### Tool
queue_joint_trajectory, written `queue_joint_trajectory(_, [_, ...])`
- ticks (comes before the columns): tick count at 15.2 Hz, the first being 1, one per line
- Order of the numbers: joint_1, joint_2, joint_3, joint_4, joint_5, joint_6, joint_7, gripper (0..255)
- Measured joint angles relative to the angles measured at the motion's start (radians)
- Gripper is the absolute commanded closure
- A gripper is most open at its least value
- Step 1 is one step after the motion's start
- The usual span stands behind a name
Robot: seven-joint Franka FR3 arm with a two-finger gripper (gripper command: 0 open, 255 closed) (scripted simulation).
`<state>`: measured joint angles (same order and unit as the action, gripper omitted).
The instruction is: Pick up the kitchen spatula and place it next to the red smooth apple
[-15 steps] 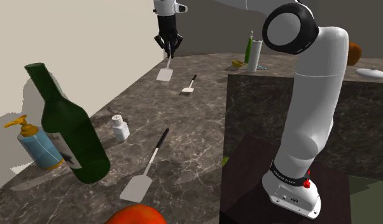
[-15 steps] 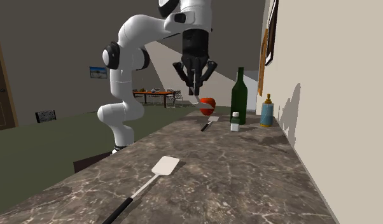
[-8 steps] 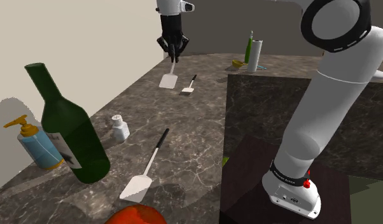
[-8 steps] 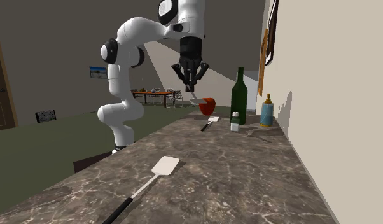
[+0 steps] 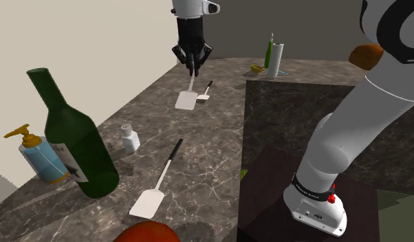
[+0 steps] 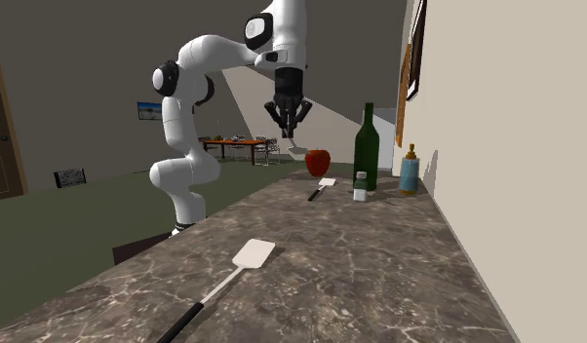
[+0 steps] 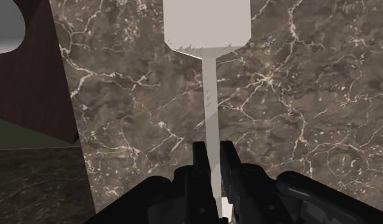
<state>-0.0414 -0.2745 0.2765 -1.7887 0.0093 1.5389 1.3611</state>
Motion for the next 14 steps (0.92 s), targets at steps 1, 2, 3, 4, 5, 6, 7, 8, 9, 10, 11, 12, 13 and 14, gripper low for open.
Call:
queue_joint_trajectory(1, [0.008, -0.021, 0.011, -0.020, 0.008, 0.000, 0.017, 255])
queue_joint_trajectory(2, [0.016, -0.048, 0.018, -0.043, 0.018, -0.004, 0.031, 255])
queue_joint_trajectory(3, [0.025, -0.075, 0.027, -0.070, 0.028, -0.003, 0.046, 255])
queue_joint_trajectory(4, [0.033, -0.099, 0.037, -0.084, 0.038, -0.012, 0.062, 255])
queue_joint_trajectory(5, [0.040, -0.121, 0.043, -0.102, 0.046, -0.015, 0.073, 255])
queue_joint_trajectory(6, [0.049, -0.137, 0.055, -0.116, 0.056, -0.017, 0.091, 255])
queue_joint_trajectory(7, [0.058, -0.162, 0.065, -0.132, 0.067, -0.025, 0.107, 255])
queue_joint_trajectory(8, [0.066, -0.179, 0.075, -0.144, 0.076, -0.028, 0.122, 255])
queue_joint_trajectory(9, [0.076, -0.203, 0.086, -0.157, 0.089, -0.038, 0.141, 255])
queue_joint_trajectory(10, [0.085, -0.228, 0.096, -0.176, 0.101, -0.041, 0.157, 255])
queue_joint_trajectory(11, [0.094, -0.251, 0.105, -0.190, 0.113, -0.049, 0.172, 255])
queue_joint_trajectory(12, [0.103, -0.267, 0.117, -0.195, 0.124, -0.058, 0.190, 255])
queue_joint_trajectory(13, [0.109, -0.276, 0.128, -0.196, 0.132, -0.064, 0.206, 255])
queue_joint_trajectory(14, [0.118, -0.287, 0.145, -0.199, 0.144, -0.070, 0.228, 255])
